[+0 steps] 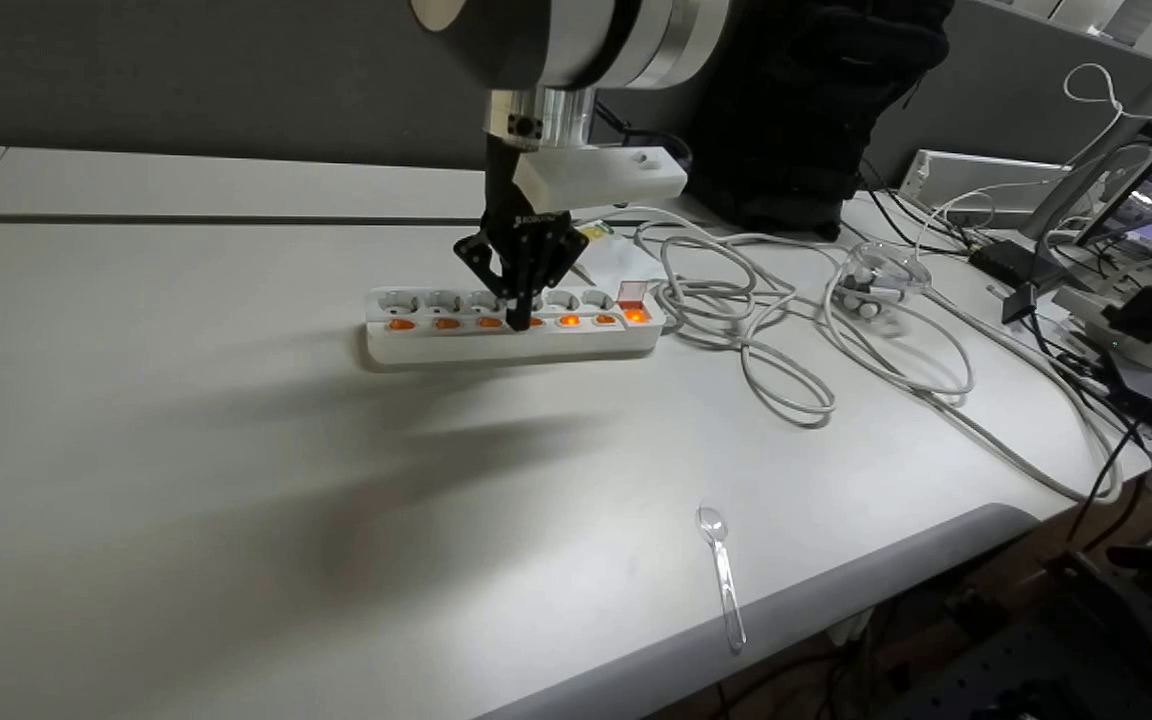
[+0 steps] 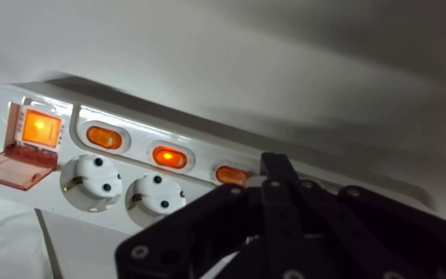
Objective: Turn the third switch from the left on
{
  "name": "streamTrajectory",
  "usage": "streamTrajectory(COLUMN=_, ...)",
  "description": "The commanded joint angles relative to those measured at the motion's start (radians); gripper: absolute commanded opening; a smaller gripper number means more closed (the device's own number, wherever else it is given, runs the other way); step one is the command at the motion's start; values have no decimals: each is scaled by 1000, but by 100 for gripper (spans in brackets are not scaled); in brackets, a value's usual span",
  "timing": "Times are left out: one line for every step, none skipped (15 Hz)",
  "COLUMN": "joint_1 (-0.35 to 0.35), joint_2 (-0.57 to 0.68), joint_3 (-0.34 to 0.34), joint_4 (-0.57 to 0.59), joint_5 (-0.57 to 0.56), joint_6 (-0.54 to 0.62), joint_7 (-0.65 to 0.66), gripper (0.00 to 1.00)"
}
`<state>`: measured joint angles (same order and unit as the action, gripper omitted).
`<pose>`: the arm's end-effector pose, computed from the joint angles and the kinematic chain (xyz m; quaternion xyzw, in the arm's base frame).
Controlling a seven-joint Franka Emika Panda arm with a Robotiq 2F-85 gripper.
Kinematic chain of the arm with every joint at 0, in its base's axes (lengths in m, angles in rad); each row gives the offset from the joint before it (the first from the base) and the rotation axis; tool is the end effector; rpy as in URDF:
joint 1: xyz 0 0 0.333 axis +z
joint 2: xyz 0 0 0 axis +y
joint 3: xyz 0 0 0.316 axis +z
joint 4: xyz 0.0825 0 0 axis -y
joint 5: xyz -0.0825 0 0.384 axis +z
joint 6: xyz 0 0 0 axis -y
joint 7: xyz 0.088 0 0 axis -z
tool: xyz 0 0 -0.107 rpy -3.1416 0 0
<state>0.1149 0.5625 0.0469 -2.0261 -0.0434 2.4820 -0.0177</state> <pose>0.5787 0.0948 0.1575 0.9931 0.1043 -0.0527 0.0035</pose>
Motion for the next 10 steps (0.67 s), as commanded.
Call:
streamTrajectory(joint_1=9, joint_2=18, joint_3=1, joint_4=28, joint_5=-12, joint_6=14, joint_7=21, gripper=0)
streamTrajectory(joint_1=9, joint_2=19, joint_3=5, joint_4=27, joint_5=-9, joint_6=28, joint_7=18, gripper=0)
streamTrajectory(joint_1=9, joint_2=20, joint_3=8, joint_4=27, joint_5=-7, joint_6=42, joint_7=17, gripper=0)
streamTrajectory(joint_1=8, joint_2=21, joint_3=14, joint_4=27, joint_5=-1, joint_6=59, joint_7=12, gripper=0)
streamTrajectory(joint_1=7, joint_2=22, joint_3=20, joint_4=27, joint_5=2, joint_6=73, joint_7=9, gripper=0)
streamTrajectory(joint_1=6, joint_2=22, joint_3=28, joint_4=28, joint_5=8, joint_6=85, joint_7=6, gripper=0)
streamTrajectory(joint_1=9, joint_2=22, joint_3=30, joint_4=28, joint_5=7, joint_6=91, joint_7=7, gripper=0)
streamTrajectory(joint_1=9, joint_2=22, joint_3=36, joint_4=27, joint_5=10, joint_6=96, joint_7=7, gripper=0)
streamTrajectory(joint_1=11, joint_2=20, joint_3=36, joint_4=26, joint_5=12, joint_6=90, joint_7=14, gripper=0)
streamTrajectory(joint_1=7, joint_2=19, joint_3=43, joint_4=23, joint_5=20, joint_6=89, joint_7=11, gripper=0)
